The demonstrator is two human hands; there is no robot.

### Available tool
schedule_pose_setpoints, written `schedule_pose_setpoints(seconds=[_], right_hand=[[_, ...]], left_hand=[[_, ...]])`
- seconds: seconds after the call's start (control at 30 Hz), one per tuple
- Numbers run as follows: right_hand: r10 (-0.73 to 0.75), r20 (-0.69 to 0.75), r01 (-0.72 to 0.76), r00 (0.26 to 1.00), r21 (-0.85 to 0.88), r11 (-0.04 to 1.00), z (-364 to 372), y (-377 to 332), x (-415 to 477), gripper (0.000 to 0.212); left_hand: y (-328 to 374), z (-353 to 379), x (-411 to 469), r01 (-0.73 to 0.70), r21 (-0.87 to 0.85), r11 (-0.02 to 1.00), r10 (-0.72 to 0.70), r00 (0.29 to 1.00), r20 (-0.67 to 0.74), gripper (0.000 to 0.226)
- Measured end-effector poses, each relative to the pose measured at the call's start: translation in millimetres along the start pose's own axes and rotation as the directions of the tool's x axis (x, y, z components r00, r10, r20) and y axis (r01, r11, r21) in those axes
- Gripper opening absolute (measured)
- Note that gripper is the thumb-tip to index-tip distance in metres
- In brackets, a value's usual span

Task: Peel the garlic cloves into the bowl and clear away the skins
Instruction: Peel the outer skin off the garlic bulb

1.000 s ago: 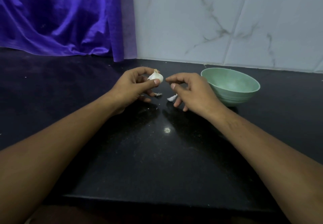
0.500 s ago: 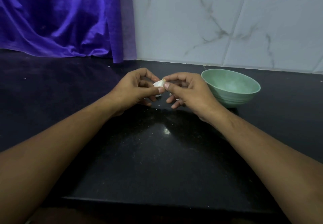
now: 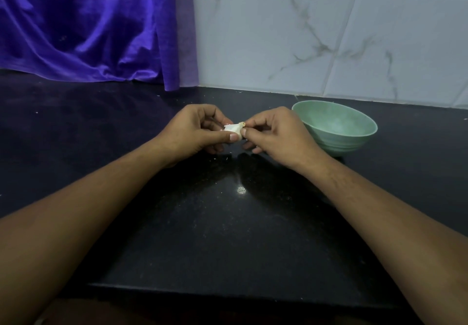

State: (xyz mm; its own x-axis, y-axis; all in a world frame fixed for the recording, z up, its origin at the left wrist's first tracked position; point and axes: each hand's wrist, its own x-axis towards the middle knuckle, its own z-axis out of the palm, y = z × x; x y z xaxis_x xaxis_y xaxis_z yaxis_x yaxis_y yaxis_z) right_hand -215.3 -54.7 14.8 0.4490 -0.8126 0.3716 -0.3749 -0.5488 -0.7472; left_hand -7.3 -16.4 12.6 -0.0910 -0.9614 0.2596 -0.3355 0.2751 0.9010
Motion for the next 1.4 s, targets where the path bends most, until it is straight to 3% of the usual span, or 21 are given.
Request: schedule_pose_setpoints(seconds=[0.37,0.5,0.67,0.8,1.13,1.4], right_hand=[[0.061,-0.106,-0.042,0.992,0.171,0.984,8.0,0.1,-0.4,0.010],[0.120,-0.045,-0.098,0.992,0.339,0.936,7.6,-2.4,-2.5,0.007],[0.182,0.020,-0.166,0.983,0.515,0.841,7.1,-3.7,-3.9,0.025],[0.185,0.074,-0.192,0.980,0.603,0.774,8.2,-4.8,-4.6,0.033],[0.202,0.085,-0.212,0.976,0.612,0.762,9.8,-8.4,-5.9,0.017],[0.180,0.106,-0.207,0.978,0.615,0.761,8.8,-11.1,-7.6,0.034]], left_hand=[[2.4,4.0,-2.7,-0.012,-0.015,1.000,0.012,0.999,-0.031,0.034],[1.7,2.4,-2.2,0.006,-0.074,0.997,-0.010,0.998,-0.054,0.033],[2.3,1.6,-1.9,0.021,-0.147,0.989,-0.025,0.999,-0.028,0.043],[2.3,-0.9,-1.5,-0.015,-0.123,0.992,0.009,0.999,-0.047,0.029],[1.6,4.1,-2.5,-0.043,-0.167,0.985,0.031,0.997,-0.077,0.011],[1.8,10.2,-1.2,-0.040,-0.134,0.990,0.029,0.996,-0.083,0.018]])
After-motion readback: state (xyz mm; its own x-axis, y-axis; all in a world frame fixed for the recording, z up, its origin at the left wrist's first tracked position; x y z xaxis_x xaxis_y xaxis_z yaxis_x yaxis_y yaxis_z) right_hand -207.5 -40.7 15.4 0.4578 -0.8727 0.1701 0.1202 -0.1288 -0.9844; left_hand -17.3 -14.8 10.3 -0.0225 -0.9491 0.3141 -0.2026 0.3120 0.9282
